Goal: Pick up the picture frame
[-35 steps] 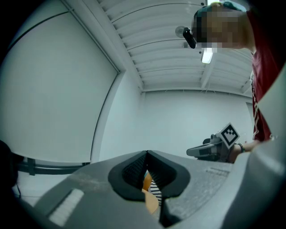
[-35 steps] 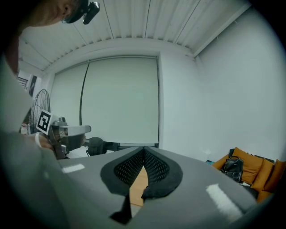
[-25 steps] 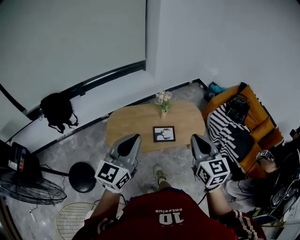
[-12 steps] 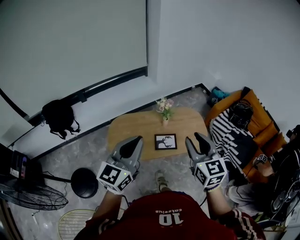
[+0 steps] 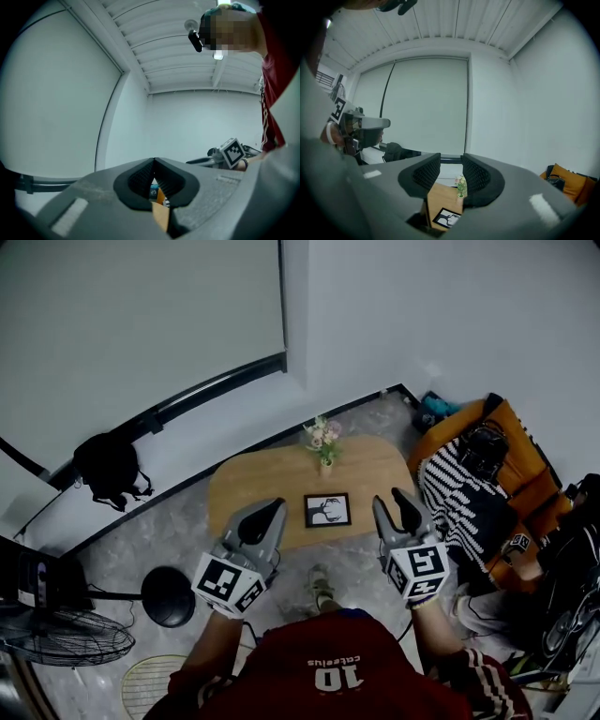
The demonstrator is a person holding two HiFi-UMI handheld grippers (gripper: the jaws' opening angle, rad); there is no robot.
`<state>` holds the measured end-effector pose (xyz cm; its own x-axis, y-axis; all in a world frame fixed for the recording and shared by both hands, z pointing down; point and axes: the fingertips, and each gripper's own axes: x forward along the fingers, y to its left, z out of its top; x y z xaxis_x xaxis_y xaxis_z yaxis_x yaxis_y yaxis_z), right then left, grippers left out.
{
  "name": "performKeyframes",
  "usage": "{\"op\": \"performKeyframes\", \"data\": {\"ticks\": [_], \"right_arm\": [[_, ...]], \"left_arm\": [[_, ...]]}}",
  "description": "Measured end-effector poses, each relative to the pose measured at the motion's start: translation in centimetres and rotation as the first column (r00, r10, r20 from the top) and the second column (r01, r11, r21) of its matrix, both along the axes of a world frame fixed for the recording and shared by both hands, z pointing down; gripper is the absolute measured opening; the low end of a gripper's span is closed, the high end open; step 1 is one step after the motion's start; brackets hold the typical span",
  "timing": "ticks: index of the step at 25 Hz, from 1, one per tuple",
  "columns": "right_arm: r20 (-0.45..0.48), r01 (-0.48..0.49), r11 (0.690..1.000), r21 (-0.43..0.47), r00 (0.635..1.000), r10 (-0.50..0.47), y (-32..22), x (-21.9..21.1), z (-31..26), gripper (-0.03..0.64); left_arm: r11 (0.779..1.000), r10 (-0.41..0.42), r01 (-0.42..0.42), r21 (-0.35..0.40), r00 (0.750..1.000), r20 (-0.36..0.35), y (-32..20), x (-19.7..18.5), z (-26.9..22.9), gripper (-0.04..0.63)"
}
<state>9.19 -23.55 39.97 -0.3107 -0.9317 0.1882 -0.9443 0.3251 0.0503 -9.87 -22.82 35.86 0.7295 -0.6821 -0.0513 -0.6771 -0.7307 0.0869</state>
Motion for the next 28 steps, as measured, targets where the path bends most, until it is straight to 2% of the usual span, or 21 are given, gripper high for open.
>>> {"op": "performKeyframes", "data": {"ticks": [5, 11, 16, 24, 28], "right_arm": [[-0.011, -0.013, 0.998, -0.059, 1.0, 0.012, -2.1, 1.5, 4.0, 0.141], [-0.076, -0.026, 0.997, -0.072, 0.997, 0.02, -5.5, 3.3, 8.6, 0.143], [-0.073, -0.035, 0.99, -0.139, 0.997, 0.025, -7.5, 3.6, 13.4, 0.143], [-0.079, -0.04, 0.96, -0.276, 0.997, 0.019, -10.5, 4.3, 22.6, 0.143], [-0.089, -0.057, 0.94, -0.336, 0.996, 0.028, -12.0, 5.0, 27.9, 0.143]], "left_arm": [[1.0, 0.007, -0.006, -0.028, 0.999, 0.032, -2.1, 1.3, 1.7, 0.003], [1.0, 0.003, -0.001, -0.024, 0.998, 0.061, -5.3, 3.2, 3.4, 0.003], [0.998, -0.008, 0.012, -0.057, 0.998, 0.068, -7.4, 3.6, 5.3, 0.003], [0.996, -0.003, 0.015, -0.088, 0.992, 0.129, -10.7, 5.1, 8.8, 0.003], [0.994, 0.015, 0.0, -0.107, 0.991, 0.135, -12.4, 6.3, 10.6, 0.003]]}}
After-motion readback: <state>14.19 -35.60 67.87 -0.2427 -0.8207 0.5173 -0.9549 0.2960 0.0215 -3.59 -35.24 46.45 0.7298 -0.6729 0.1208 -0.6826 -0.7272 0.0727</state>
